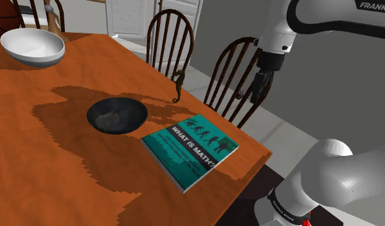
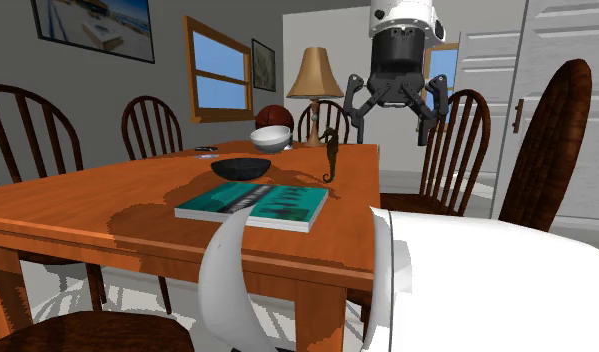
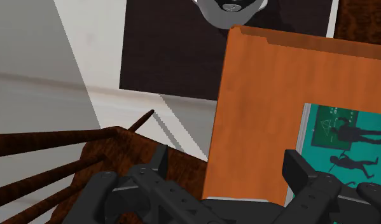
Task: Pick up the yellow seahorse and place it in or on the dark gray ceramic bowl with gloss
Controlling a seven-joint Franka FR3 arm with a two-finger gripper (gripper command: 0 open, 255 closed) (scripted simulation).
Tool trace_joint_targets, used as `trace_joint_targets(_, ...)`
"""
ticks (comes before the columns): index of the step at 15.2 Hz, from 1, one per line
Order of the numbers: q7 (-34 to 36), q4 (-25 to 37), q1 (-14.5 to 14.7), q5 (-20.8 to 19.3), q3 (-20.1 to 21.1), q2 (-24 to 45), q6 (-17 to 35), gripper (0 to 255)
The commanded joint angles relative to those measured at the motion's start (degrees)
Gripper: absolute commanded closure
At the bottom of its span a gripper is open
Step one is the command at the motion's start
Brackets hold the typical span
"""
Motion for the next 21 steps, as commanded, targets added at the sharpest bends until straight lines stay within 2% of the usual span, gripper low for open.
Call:
trace_joint_targets(1, 0.00, 0.00, 0.00, 0.00, 0.00, 0.00, 0.00, 0)
trace_joint_targets(7, 13.62, -2.14, -0.35, 2.59, 8.34, 2.84, 13.66, 0)
trace_joint_targets(12, 25.44, -1.02, -1.99, 1.72, 15.63, 8.21, 24.51, 0)
trace_joint_targets(17, 38.67, 2.92, -5.49, -3.03, 23.26, 15.62, 33.42, 0)
trace_joint_targets(21, 50.80, 8.15, -9.58, -10.30, 29.67, 22.65, 38.04, 0)
